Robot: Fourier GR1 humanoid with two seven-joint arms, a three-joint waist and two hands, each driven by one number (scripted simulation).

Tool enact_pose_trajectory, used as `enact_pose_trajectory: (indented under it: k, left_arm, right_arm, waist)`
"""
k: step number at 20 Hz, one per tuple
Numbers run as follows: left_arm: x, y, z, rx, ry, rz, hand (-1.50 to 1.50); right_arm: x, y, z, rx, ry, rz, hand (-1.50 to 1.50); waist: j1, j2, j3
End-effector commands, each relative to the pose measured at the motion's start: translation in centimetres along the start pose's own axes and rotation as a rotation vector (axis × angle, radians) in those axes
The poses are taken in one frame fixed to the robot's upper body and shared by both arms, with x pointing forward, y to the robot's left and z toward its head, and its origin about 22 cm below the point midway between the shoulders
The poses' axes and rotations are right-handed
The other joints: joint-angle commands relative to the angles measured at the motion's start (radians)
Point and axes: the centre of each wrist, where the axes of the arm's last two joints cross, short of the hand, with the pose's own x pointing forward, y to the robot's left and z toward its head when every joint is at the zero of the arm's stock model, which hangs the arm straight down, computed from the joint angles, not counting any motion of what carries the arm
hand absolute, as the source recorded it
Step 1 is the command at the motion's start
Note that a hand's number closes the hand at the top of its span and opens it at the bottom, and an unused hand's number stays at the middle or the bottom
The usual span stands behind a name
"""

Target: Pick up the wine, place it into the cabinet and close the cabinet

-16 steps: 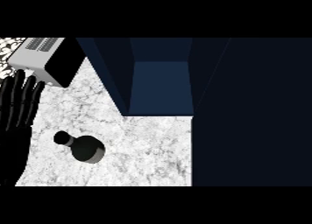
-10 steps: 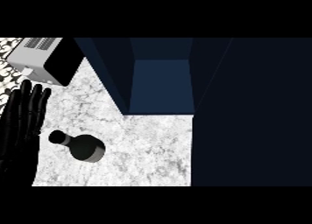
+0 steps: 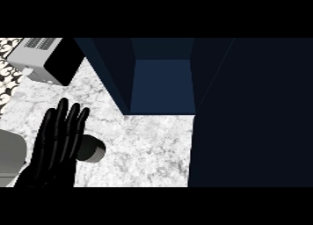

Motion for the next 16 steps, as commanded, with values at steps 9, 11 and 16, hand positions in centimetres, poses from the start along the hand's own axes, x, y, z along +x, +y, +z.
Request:
enact_pose_trajectory:
  k: [9,11,16]
  left_arm:
    - [3.0,-5.7,0.6,-0.016,0.010,0.021,-1.50]
    - [3.6,-7.7,-0.2,-0.012,0.010,0.032,-1.50]
    - [4.7,-8.7,1.4,0.015,0.013,0.044,-1.50]
  right_arm:
    - [5.1,0.2,-1.0,0.010,0.000,-0.026,-1.50]
    - [3.5,-0.4,-0.7,0.016,-0.002,-0.016,-1.50]
    - [4.7,2.5,0.4,0.007,0.018,-0.031,-1.50]
  waist:
    - [0.002,0.002,0.000]
    - [-0.003,0.002,0.001]
    - [-0.004,-0.001,0.001]
